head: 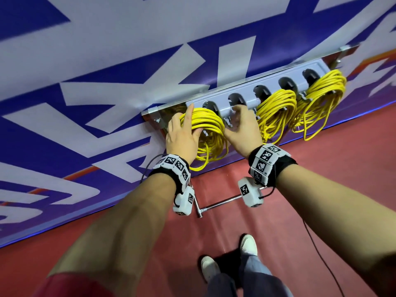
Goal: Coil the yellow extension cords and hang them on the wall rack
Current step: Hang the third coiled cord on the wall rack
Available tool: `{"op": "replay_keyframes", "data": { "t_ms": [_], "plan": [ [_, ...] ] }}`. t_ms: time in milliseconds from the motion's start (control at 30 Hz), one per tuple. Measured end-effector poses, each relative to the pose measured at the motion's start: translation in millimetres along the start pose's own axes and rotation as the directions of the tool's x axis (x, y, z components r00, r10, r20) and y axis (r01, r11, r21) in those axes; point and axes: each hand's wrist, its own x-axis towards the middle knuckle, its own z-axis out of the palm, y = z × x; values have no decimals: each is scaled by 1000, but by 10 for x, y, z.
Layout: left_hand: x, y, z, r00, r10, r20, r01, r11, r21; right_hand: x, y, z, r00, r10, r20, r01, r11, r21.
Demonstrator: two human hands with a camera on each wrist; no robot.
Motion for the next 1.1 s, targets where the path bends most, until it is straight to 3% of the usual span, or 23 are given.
{"op": "replay_keyframes", "data": {
  "t_ms": [67, 133, 267, 367, 533, 833, 1000, 1100],
  "plan": [
    [26, 21, -50, 1000, -27, 6, 28, 999, -46, -13, -138, -48, 991, -131, 1, 131, 991, -24],
    [67, 43, -112, 999, -49, 21, 50, 995, -84, 23, -291, -51, 974, -209, 92, 217, 972, -89],
    [66, 71, -130, 995, -69, 77, 84, 976, -203, 164, -483, 29, 927, -236, 291, 306, 926, -223],
    [63, 44, -129, 983, -120, 137, 163, 914, -372, 212, -491, 29, 898, -244, 366, 351, 898, -264],
    [58, -11, -143, 990, -70, 124, 107, 942, -319, 224, -476, 25, 890, -246, 385, 371, 882, -292],
    [97, 32, -130, 989, -116, 90, 137, 949, -282, 212, -446, -32, 863, -280, 421, 399, 888, -228],
    [140, 5, -136, 984, -170, 50, 177, 920, -350, 154, -500, 23, 887, -231, 400, 366, 879, -304],
    [140, 26, -145, 979, -200, 45, 203, 914, -352, 150, -464, -3, 897, -237, 374, 343, 906, -249]
  ]
}}
